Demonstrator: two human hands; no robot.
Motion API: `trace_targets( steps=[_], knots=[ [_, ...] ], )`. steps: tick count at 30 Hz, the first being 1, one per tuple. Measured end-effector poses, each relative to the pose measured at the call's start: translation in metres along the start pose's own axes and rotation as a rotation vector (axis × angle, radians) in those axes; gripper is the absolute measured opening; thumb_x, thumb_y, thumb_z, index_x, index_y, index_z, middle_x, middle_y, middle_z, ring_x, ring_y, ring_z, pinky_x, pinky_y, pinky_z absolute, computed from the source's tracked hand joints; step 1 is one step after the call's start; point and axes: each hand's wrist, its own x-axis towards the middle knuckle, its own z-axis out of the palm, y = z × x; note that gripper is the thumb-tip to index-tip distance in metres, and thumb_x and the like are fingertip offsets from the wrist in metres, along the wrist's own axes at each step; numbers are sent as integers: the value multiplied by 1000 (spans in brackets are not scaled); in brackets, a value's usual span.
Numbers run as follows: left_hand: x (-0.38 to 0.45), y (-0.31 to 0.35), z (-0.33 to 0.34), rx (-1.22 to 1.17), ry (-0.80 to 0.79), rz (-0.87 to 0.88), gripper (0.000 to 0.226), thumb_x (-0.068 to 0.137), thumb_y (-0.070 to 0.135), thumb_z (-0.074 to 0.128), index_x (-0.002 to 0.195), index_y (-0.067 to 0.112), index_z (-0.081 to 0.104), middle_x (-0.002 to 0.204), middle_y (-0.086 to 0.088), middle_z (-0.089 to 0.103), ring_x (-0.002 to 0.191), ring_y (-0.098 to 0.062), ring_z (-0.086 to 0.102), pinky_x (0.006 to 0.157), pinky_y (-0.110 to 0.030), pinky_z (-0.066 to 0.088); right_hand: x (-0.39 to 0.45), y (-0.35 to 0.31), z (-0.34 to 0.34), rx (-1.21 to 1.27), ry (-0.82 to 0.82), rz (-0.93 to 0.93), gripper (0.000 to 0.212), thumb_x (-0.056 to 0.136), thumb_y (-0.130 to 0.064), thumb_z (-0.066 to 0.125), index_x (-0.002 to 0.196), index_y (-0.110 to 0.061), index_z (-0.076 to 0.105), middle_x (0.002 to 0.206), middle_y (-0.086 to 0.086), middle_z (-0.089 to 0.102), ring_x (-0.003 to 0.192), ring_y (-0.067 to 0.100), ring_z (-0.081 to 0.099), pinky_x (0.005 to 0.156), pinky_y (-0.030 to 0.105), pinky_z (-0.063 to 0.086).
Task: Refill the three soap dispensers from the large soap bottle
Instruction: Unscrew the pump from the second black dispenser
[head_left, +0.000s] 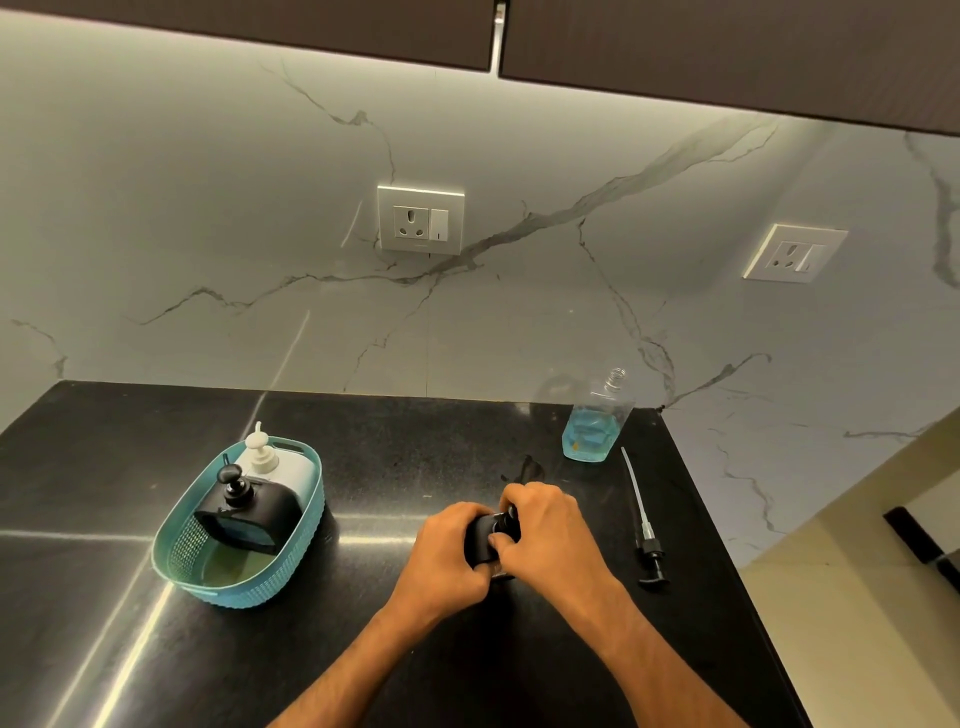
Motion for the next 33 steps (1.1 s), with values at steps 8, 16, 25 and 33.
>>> trace_targets(
  steps=[8,16,25,33],
  knots=[
    [2,0,3,34,-19,-21,42,67,36,75,108,28,68,98,18,67,89,-2,64,77,-19,54,1,4,-17,40,13,-4,27,77,-31,81,100,-26,67,99,-9,64,91,7,60,78,17,51],
    [8,-4,1,71,17,-62,46,68,23,83,111,26,67,101,16,67,90,-2,63,75,-10,50,5,7,-40,73,57,-12,30,75,-27,84,101,-25,70,96,-7,67,85,7,61,77,14,51],
    [20,-10,-7,96,58,-92,47,67,18,83,112,20,70,104,10,70,92,-7,64,78,-16,52,7,11,-53,109,94,39,29,71,-29,88,94,-31,69,81,-21,56,67,-5,54,55,-1,37],
    [26,-11,-10,87,97,-118,45,68,16,84,111,20,70,103,11,69,92,-5,63,79,-15,51,5,20,-60,150,127,33,33,74,-31,88,103,-31,73,93,-15,68,81,2,63,71,5,46]
  ],
)
